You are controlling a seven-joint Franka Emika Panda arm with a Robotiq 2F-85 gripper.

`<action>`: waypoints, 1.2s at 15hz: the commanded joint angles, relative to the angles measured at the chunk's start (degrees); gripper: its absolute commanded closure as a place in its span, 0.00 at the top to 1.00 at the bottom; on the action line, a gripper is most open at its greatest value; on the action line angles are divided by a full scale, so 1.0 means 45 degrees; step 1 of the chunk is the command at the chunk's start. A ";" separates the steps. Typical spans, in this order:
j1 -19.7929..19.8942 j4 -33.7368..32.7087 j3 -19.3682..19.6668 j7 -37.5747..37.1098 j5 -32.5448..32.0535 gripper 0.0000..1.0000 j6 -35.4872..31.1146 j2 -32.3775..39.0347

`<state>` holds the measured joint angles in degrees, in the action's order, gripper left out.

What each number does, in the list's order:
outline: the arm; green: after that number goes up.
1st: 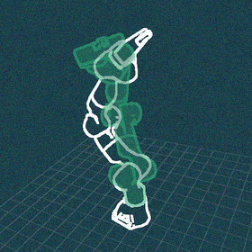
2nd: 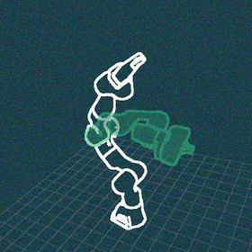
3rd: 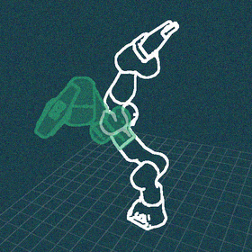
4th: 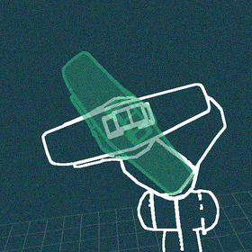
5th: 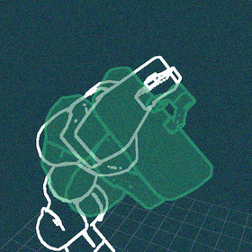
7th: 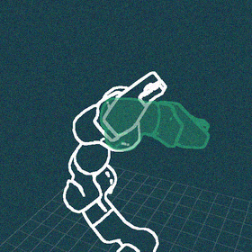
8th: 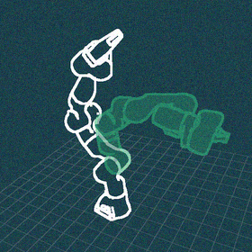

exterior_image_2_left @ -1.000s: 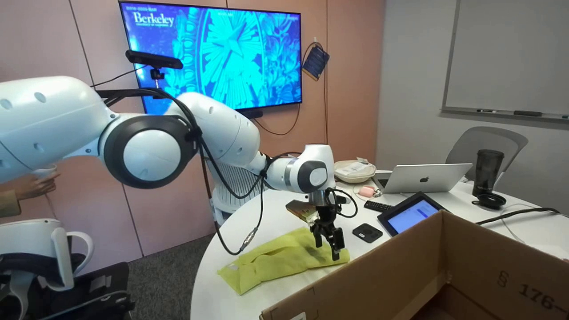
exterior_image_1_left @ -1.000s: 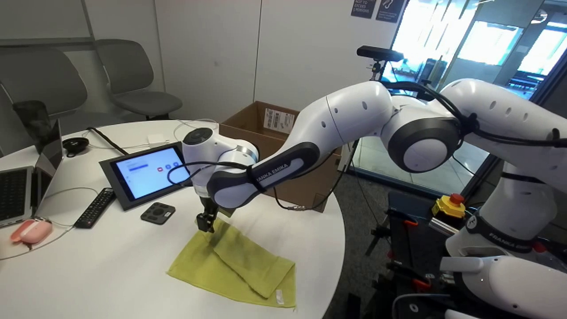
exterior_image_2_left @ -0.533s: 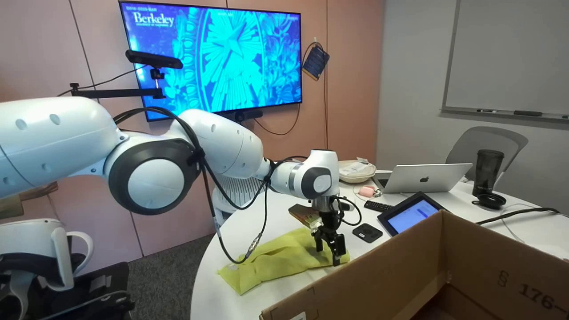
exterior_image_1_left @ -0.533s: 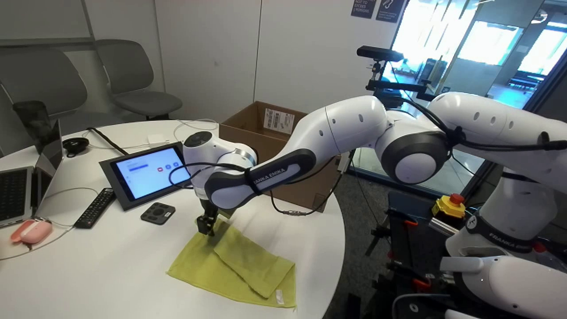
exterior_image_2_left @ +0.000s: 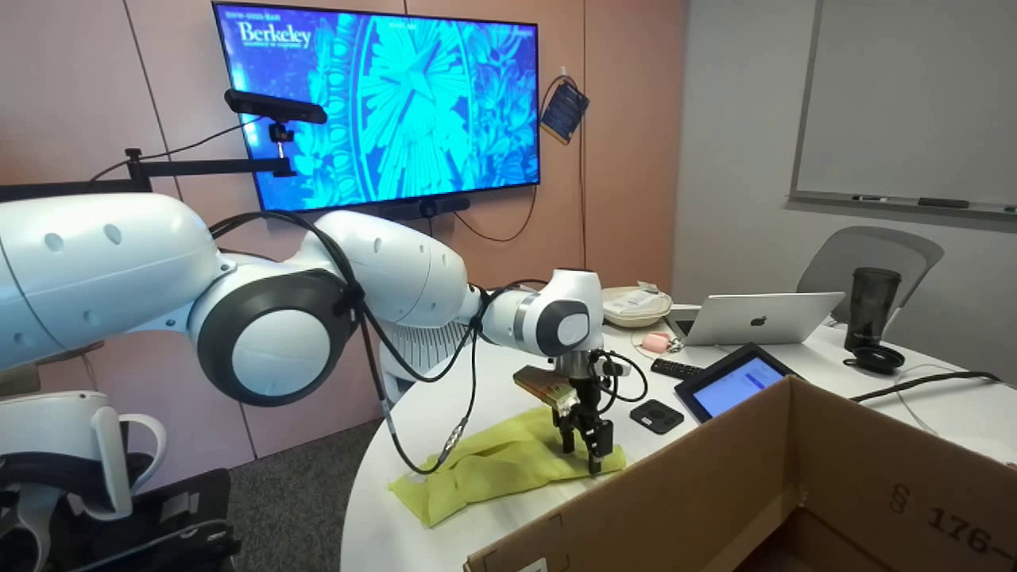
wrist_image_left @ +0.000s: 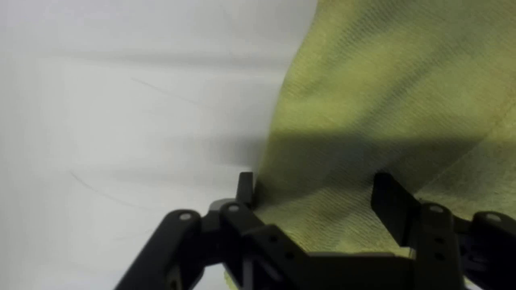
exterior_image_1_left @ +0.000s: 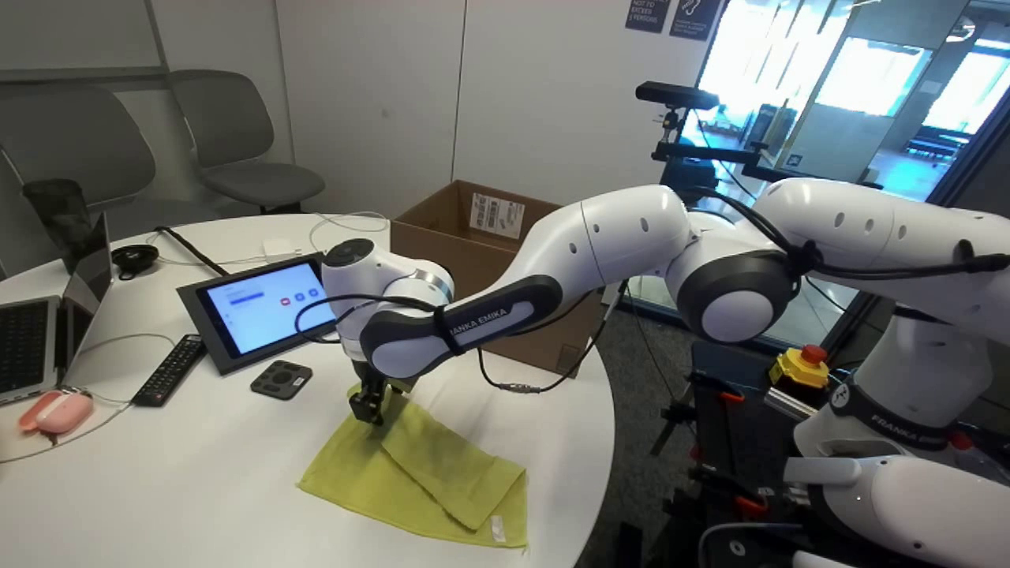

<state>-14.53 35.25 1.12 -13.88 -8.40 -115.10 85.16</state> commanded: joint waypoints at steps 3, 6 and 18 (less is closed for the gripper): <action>0.0025 -0.0094 -0.0026 0.0558 0.0246 0.54 0.0106 -0.0027; 0.0022 -0.0179 -0.0036 0.0686 0.0247 0.57 0.0163 -0.0028; -0.0192 -0.0773 0.0090 0.1214 0.0082 0.00 0.0355 0.0026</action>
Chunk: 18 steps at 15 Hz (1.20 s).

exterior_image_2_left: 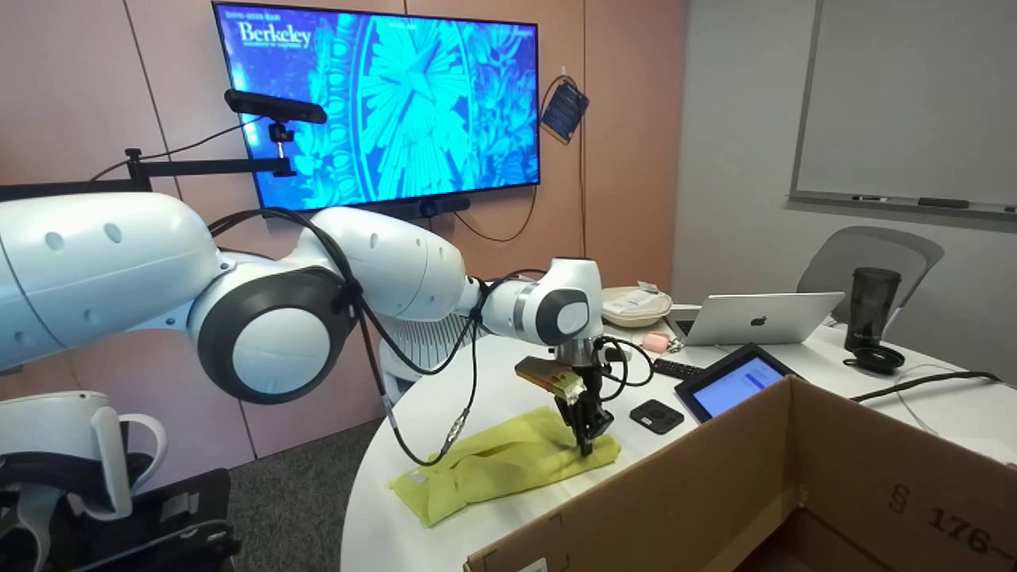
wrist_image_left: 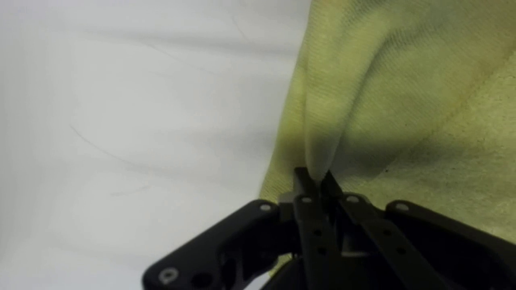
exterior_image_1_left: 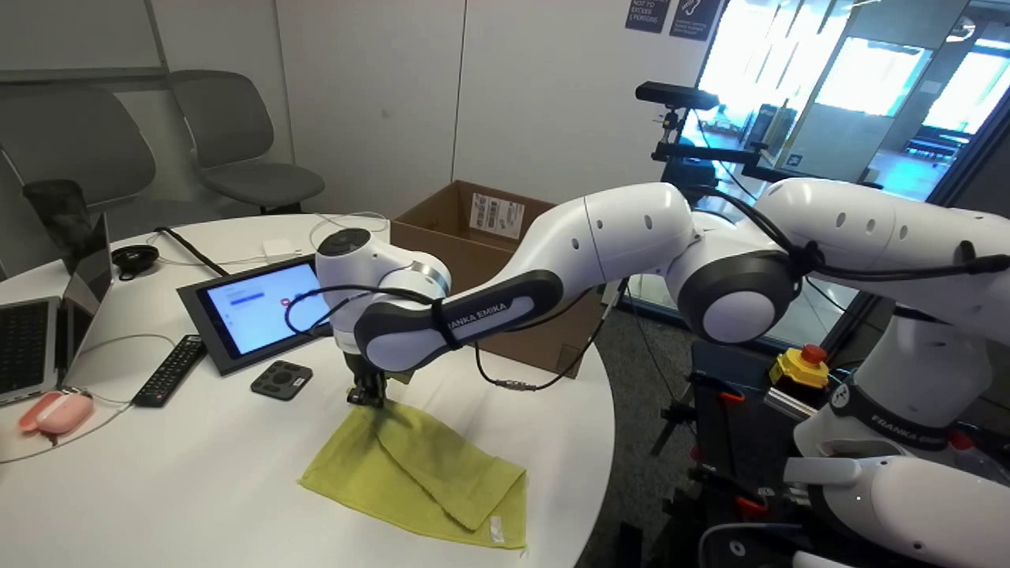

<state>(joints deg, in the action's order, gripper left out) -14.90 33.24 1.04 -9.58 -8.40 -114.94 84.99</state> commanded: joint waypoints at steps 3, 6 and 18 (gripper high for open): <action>-0.0121 -0.0001 0.0084 0.0294 0.0098 0.05 0.0298 0.0005; -0.0167 -0.0078 0.0074 0.0387 0.0080 0.07 0.0438 0.0028; -0.1019 0.0079 -0.1585 0.3510 0.0000 0.03 -0.0214 -0.0994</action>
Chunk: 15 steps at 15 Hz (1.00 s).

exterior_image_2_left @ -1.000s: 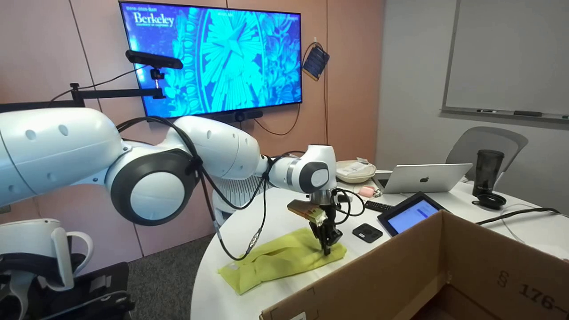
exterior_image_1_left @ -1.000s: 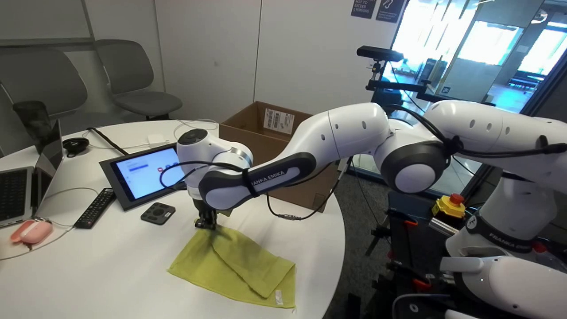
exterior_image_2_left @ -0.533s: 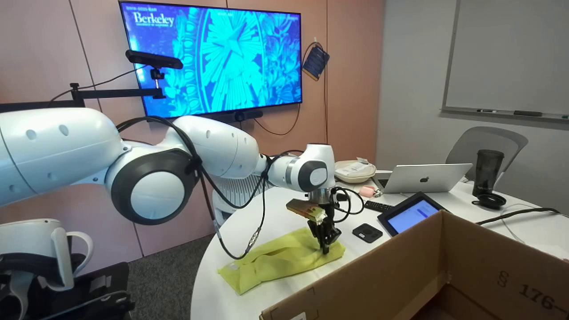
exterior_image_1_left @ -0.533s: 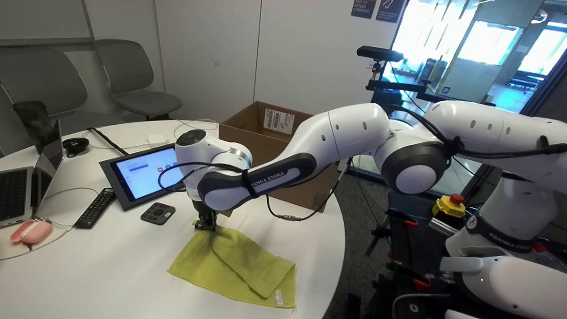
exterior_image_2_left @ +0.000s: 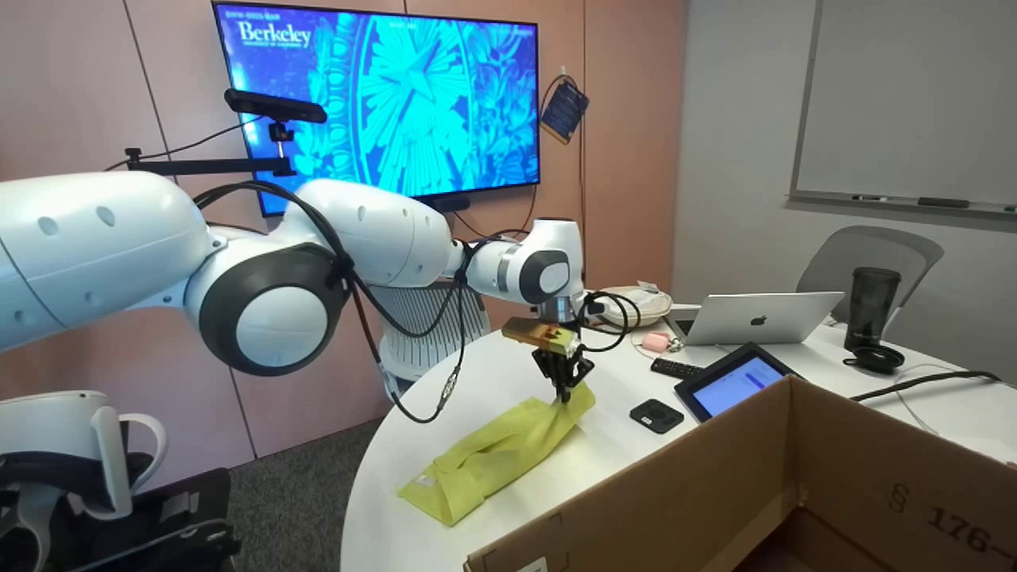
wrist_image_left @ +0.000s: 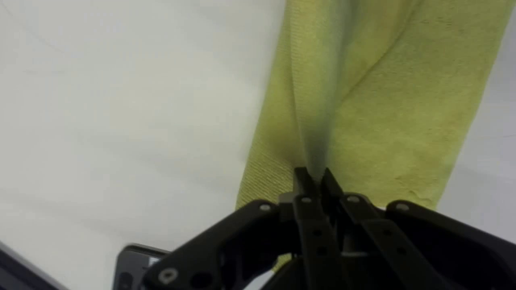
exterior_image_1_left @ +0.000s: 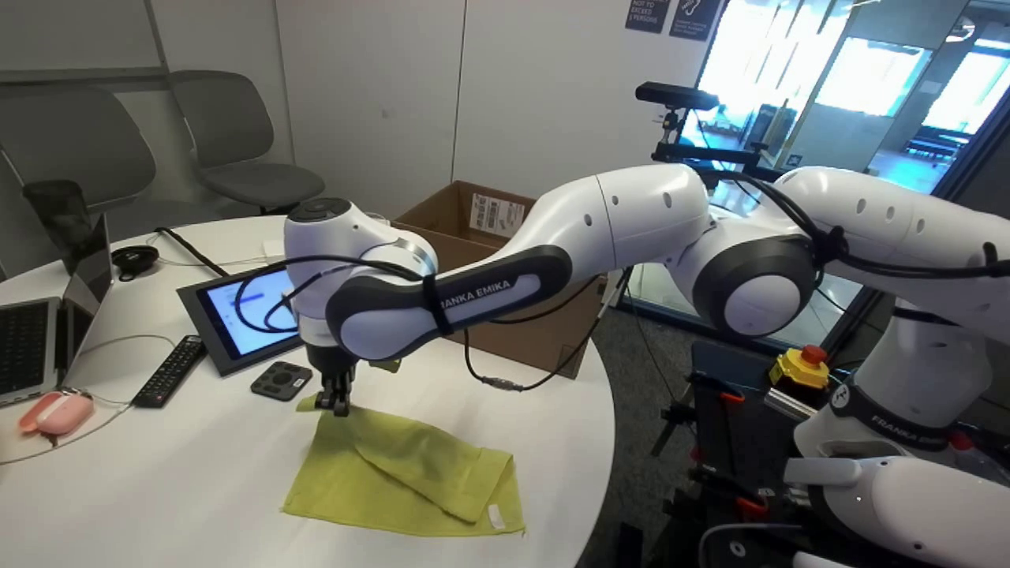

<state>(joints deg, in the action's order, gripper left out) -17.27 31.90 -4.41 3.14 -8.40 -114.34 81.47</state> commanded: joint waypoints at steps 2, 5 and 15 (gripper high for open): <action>-0.1076 0.0543 -0.0458 0.0543 -0.0126 0.02 -0.0565 -0.0170; -0.1913 0.0922 -0.0317 0.0033 -0.0244 0.02 -0.0943 -0.0116; -0.2472 0.2893 -0.0066 -0.0146 -0.0214 0.42 -0.1595 -0.0727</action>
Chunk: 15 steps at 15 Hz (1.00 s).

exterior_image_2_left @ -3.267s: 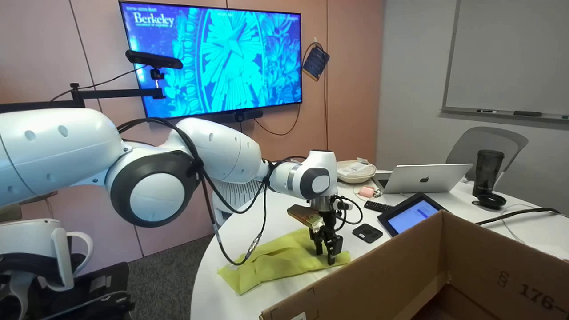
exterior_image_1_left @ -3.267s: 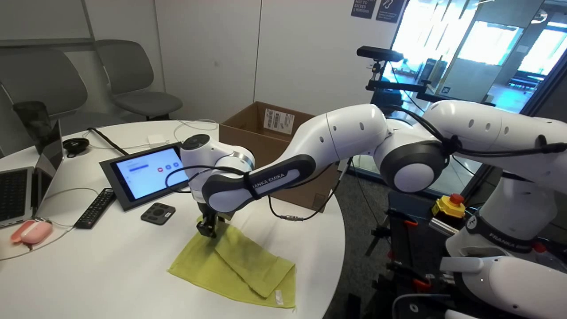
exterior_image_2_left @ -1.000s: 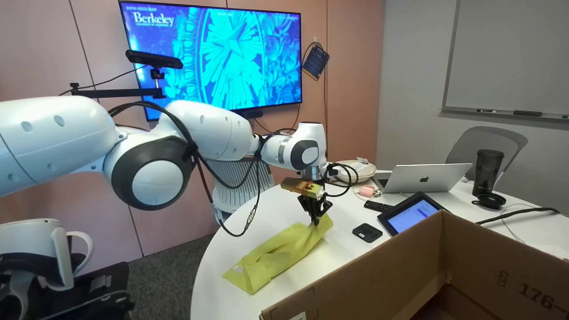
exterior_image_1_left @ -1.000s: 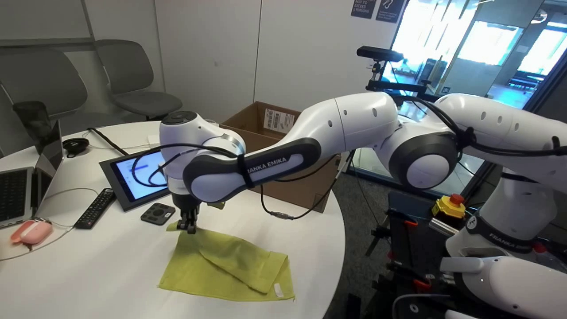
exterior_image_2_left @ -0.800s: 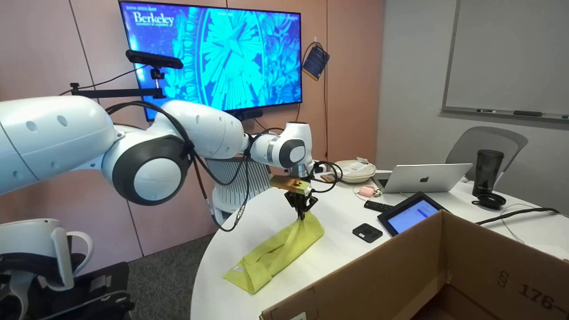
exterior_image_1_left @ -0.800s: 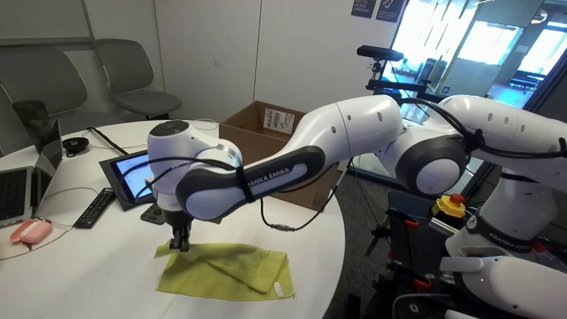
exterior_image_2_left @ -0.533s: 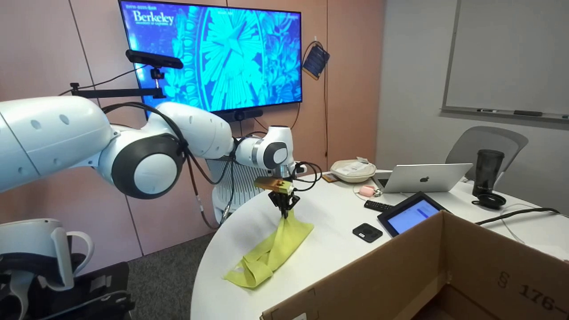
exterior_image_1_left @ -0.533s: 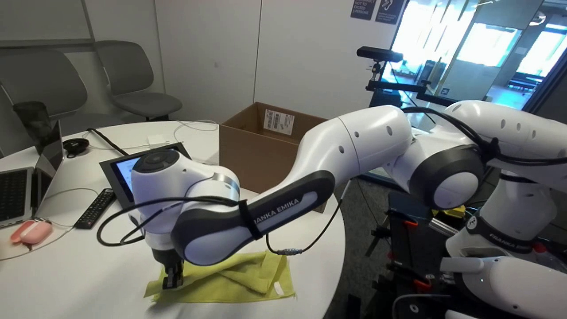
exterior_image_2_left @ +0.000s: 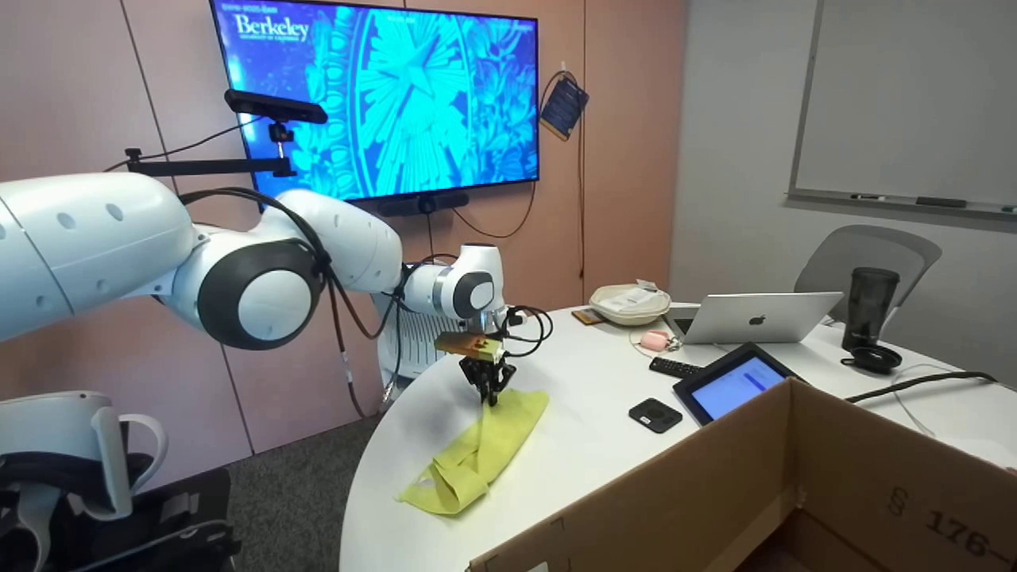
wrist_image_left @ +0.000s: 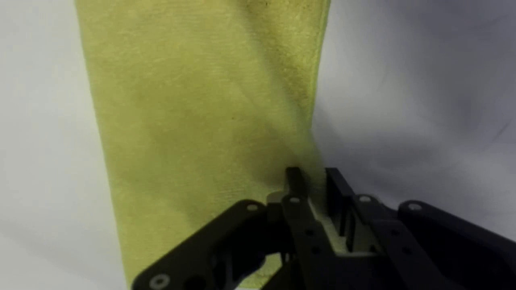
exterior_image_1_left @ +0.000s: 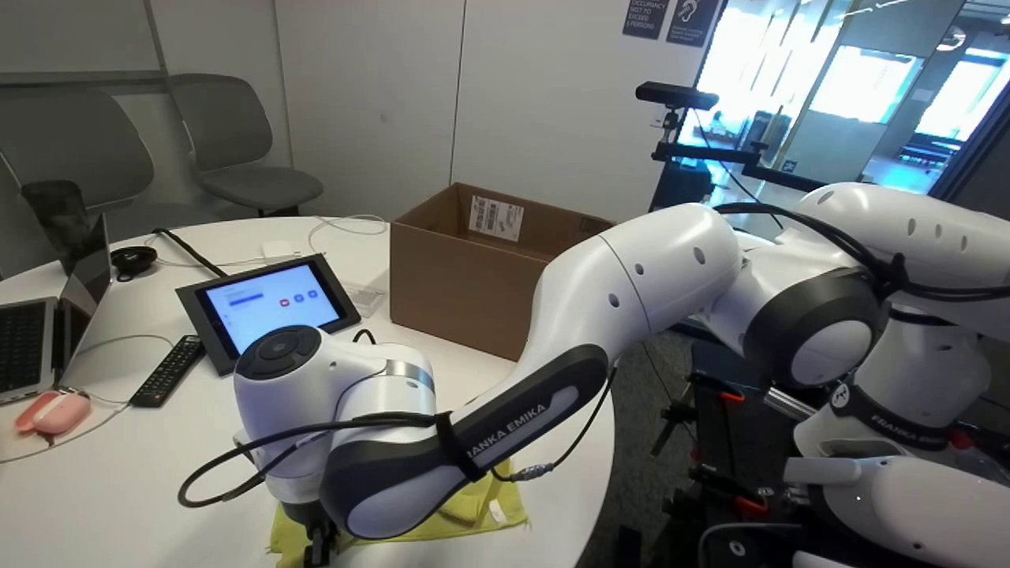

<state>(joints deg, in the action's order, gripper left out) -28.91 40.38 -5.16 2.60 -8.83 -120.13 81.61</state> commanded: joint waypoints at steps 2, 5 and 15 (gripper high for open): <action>0.0240 0.1463 0.0075 0.0172 -0.0080 0.57 -0.0391 -0.1151; 0.0543 0.2496 -0.0096 0.0637 0.0010 0.82 -0.0392 -0.2122; 0.1868 0.7803 -0.0023 0.3852 -0.0427 0.99 -0.2056 -0.6064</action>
<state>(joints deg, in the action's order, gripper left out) -21.95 64.15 -5.53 19.22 -9.60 -124.91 61.70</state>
